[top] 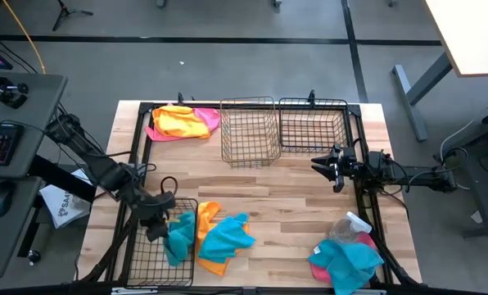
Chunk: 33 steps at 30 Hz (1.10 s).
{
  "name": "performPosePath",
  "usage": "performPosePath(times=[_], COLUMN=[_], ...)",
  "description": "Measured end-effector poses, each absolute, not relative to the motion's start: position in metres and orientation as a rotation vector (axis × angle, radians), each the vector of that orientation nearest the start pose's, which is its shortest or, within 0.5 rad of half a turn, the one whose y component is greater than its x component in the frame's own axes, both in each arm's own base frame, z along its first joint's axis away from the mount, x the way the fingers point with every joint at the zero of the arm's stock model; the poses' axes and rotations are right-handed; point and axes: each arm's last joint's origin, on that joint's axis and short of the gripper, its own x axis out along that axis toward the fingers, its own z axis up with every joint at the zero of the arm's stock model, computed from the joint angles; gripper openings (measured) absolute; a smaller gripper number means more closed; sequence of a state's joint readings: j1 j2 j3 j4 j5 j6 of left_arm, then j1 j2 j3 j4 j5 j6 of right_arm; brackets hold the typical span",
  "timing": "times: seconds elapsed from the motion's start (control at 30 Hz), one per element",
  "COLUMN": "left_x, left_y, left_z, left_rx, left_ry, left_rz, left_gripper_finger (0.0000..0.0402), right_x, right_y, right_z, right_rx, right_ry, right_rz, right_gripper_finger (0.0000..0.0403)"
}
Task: Sort microfiber towel by color & place in baskets
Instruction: Put the top blue towel into the bottom black wire basket, then put the left blue towel into the bottom black wire basket
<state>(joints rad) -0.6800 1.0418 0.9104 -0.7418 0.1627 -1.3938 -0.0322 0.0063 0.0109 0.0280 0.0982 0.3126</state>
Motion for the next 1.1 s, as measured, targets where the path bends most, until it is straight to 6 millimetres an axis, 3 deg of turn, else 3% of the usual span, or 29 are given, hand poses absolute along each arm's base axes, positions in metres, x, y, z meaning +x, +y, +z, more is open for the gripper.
performPosePath(times=[0.33,0.47,0.63,0.7,0.87,1.1], left_x=[0.152,0.162,0.192,0.205,0.248,0.323], left_y=[-0.13,-0.124,-0.095,-0.079,-0.049,-0.046], left_z=[0.286,0.289,0.302,0.302,0.295,0.286], left_rx=[-1.029,-1.011,-0.972,-0.892,-0.606,-0.153], left_ry=[1.255,1.174,0.906,0.873,0.958,1.215], left_rz=[-0.064,-0.106,-0.158,-0.135,-0.121,-0.101], left_gripper_finger=[0.0142,0.0193,0.0225,0.0227,0.0227,0.0227], right_x=[0.097,0.097,0.097,0.097,0.097,0.097], right_y=[-0.006,-0.006,-0.006,-0.006,-0.006,-0.006], right_z=[0.169,0.169,0.169,0.169,0.169,0.169], right_rx=[0.313,0.313,0.314,0.313,0.314,0.314], right_ry=[-0.053,-0.052,-0.053,-0.053,-0.052,-0.053], right_rz=[-0.124,-0.125,-0.124,-0.124,-0.125,-0.124], right_gripper_finger=[0.0124,0.0124,0.0124,0.0124,0.0124,0.0124])
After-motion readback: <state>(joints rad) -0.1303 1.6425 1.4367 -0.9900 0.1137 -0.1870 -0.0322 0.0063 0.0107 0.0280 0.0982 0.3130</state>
